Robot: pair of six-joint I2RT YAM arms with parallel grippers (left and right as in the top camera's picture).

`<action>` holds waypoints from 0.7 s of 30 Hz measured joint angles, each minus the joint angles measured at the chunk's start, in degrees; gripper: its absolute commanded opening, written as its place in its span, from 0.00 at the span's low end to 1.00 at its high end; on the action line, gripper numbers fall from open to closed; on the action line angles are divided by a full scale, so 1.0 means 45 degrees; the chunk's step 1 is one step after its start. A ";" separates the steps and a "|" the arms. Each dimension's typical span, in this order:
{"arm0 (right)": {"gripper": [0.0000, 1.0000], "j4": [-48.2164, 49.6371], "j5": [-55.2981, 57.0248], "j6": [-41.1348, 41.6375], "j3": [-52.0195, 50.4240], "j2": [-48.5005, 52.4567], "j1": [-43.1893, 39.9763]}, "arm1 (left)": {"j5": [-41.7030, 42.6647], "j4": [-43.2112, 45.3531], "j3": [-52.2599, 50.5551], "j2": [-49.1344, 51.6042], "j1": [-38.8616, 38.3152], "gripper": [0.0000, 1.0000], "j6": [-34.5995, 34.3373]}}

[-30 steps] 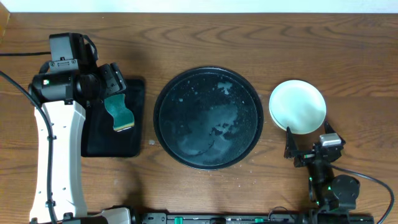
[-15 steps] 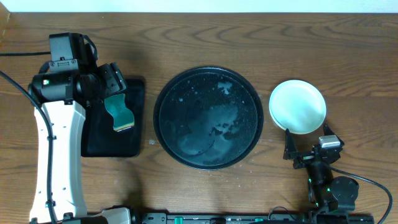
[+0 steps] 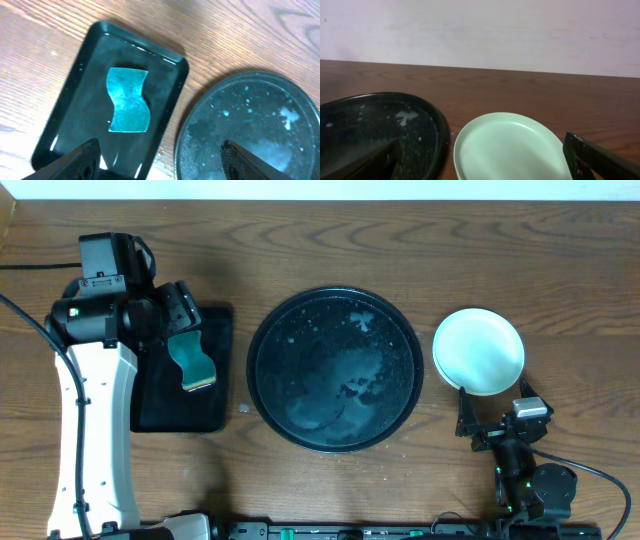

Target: Clean dirty plates on tray and stack at the side

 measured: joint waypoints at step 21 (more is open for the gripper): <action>0.99 0.0000 -0.0044 0.0000 0.0000 0.0019 0.0000 | -0.0665 1.1623 -1.3007 -1.2211 -0.1239 0.77 0.3963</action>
